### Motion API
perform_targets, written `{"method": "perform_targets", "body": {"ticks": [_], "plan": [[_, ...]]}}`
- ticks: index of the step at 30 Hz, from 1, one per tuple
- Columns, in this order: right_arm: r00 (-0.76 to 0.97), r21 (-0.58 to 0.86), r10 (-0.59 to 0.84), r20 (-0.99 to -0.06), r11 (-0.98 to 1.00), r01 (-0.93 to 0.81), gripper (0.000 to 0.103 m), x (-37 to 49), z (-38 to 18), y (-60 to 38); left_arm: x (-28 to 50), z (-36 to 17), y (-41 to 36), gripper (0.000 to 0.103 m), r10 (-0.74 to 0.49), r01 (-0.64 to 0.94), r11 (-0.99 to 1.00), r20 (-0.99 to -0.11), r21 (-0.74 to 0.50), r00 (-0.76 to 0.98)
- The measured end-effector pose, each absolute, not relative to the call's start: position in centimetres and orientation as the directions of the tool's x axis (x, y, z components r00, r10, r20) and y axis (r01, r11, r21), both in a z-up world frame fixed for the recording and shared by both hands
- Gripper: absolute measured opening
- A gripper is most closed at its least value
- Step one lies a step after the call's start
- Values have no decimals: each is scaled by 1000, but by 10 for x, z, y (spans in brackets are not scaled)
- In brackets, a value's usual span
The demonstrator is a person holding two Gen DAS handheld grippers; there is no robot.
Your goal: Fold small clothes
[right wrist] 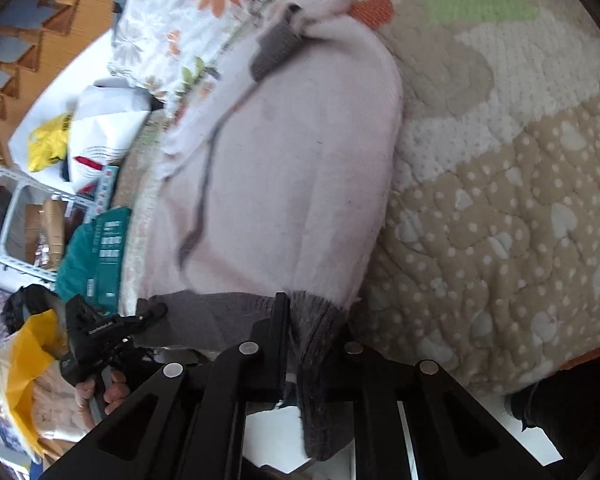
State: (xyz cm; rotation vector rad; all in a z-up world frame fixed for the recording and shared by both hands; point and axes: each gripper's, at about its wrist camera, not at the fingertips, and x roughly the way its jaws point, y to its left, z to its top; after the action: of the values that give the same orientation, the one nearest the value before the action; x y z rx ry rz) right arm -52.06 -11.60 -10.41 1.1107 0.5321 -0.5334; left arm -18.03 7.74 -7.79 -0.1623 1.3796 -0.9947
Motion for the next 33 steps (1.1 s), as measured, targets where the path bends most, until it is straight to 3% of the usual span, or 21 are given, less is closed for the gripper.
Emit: {"method": "perform_targets", "body": {"ticks": [3,8,15,25,33], "plan": [[794,708,-116,-596,391,588,8,-537,-87,-100,-194,-59,100,5,-669,548,586,-738,-596,-87],[791,703,-95,-604,404,586,4,-562,-84,-77,-208,-51,126,3,-675,567,575,-734,-589,-78],[789,673,-126,-601,453,585,4,-549,-63,-89,-190,-40,103,3,-685,568,581,-727,-583,-45],[819,615,-203,-536,570,544,5,-480,28,-176,-139,41,-19,3,-743,620,555,-666,-554,69],[774,607,-281,-568,491,624,5,-424,18,-310,-72,14,-150,3,-696,623,600,-712,-502,96]]}}
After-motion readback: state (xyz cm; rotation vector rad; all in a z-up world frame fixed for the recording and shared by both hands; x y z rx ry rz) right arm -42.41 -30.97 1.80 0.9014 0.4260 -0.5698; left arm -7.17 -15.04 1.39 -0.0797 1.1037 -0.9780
